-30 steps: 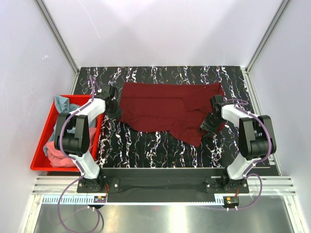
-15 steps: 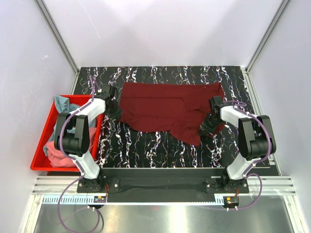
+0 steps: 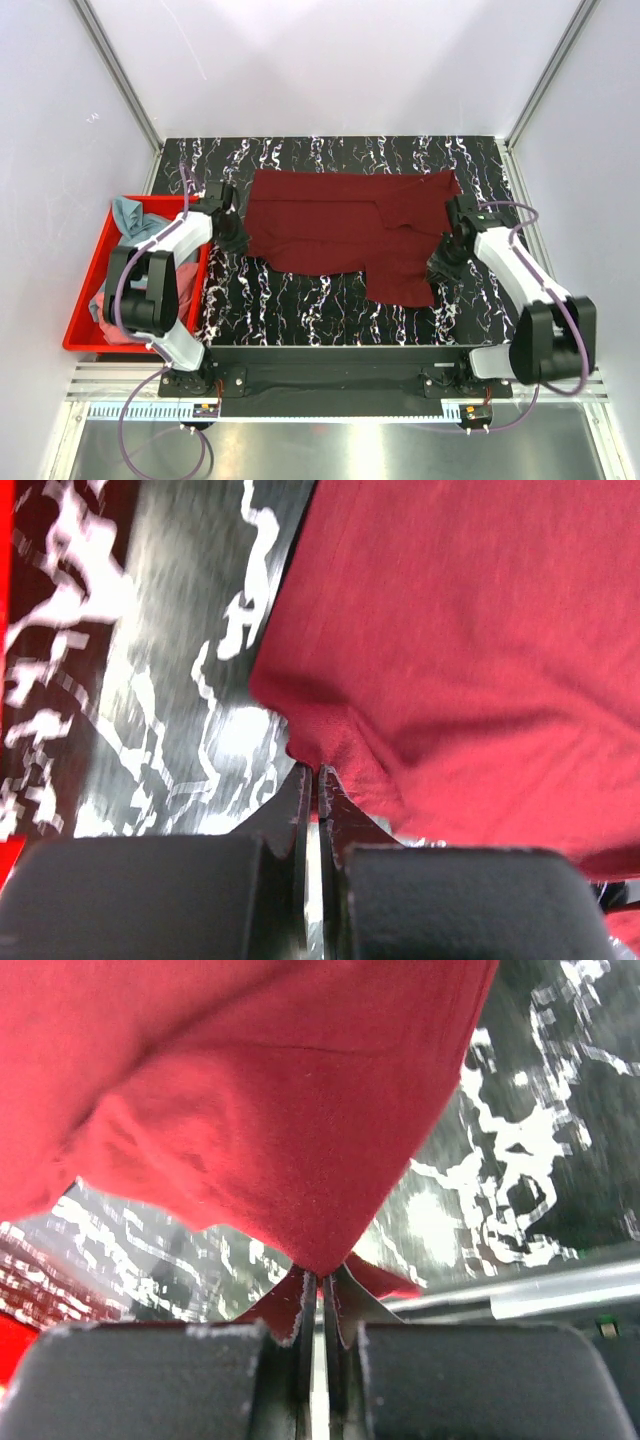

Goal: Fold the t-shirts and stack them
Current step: Fold the tshirt

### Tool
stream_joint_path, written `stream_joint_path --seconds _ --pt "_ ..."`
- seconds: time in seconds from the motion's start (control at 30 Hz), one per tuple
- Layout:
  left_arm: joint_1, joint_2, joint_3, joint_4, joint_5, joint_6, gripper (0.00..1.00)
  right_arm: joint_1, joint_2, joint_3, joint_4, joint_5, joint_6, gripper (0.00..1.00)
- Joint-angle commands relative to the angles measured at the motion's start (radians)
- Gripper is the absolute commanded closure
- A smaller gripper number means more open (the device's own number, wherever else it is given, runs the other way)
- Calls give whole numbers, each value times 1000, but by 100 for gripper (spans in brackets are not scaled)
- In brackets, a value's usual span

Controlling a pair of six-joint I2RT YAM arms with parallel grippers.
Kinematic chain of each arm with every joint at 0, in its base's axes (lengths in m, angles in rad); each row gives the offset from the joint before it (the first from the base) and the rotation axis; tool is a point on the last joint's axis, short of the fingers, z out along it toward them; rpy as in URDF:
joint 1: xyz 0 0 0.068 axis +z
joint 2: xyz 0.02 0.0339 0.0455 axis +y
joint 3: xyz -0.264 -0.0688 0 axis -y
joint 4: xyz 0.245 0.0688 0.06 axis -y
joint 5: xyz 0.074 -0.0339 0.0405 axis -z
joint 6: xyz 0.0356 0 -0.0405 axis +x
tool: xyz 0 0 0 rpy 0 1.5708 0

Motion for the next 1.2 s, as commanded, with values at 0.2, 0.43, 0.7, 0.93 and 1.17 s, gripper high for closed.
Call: stream_joint_path --seconds 0.2,0.43,0.7,0.93,1.17 --pt "6 -242 -133 -34 -14 -1 100 8 -268 -56 -188 0 59 100" --pt "6 -362 -225 -62 -74 -25 100 8 -386 -102 -239 44 100 100" --pt "8 -347 -234 -80 -105 -27 100 6 -386 -115 -245 60 102 100" --pt "8 -344 -174 -82 -120 6 100 -59 -331 -64 -218 46 48 100" --pt "8 -210 16 -84 -116 44 100 -116 -126 144 -150 37 -52 100"
